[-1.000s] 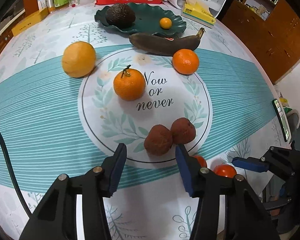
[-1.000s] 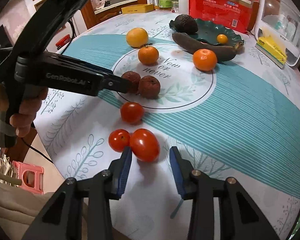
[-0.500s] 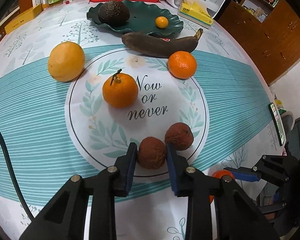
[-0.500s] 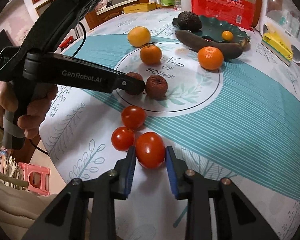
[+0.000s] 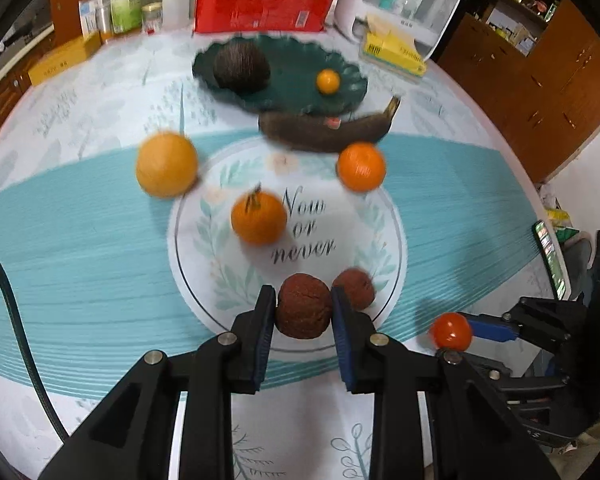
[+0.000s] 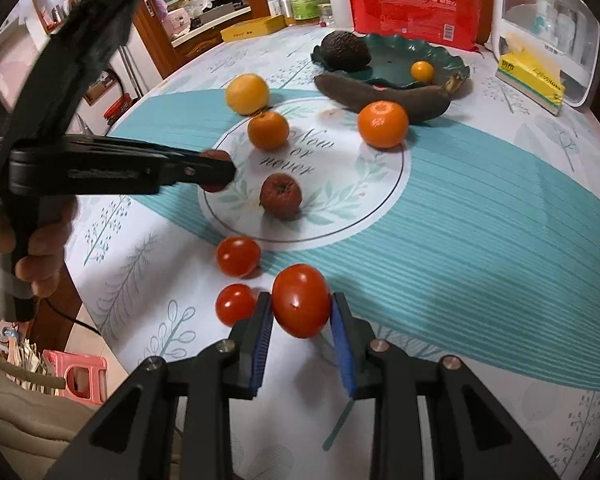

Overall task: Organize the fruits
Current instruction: 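Carry the brown fruit and cherry tomato to the green plate and release both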

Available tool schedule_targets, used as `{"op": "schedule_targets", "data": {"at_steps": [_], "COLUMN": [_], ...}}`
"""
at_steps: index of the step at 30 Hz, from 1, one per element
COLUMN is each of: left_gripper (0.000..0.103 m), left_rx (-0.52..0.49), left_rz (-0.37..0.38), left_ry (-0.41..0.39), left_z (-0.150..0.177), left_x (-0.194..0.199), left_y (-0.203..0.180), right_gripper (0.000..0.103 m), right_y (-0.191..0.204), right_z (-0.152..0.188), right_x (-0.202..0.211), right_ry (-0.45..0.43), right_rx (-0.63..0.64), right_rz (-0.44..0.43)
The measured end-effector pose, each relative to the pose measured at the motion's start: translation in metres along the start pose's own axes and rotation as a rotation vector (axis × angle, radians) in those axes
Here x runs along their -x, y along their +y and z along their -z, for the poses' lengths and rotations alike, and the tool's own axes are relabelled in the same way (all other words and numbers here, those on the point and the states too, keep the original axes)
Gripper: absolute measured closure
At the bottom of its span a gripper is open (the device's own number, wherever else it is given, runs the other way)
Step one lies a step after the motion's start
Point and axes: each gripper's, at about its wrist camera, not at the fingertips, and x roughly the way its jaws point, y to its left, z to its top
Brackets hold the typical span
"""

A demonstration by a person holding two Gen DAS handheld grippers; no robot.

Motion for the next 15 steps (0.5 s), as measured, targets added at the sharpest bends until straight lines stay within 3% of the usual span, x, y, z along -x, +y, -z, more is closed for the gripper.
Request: {"op": "schedule_targets", "data": {"at_steps": [8, 15], "left_gripper": [0.077, 0.077], "left_rx": [-0.045, -0.108], "left_rz": [-0.02, -0.071], "left_ry": [-0.122, -0.21], "left_z": [-0.055, -0.136], "left_x": [0.06, 0.107], "left_y": [-0.017, -0.027], "right_gripper": [0.074, 0.074], "right_y": [-0.014, -0.043], "right_z": [-0.057, -0.156], "right_x": [0.038, 0.094], "right_ry": [-0.072, -0.201], "right_rx": [-0.002, -0.034], "right_rz": [0.036, 0.102]}}
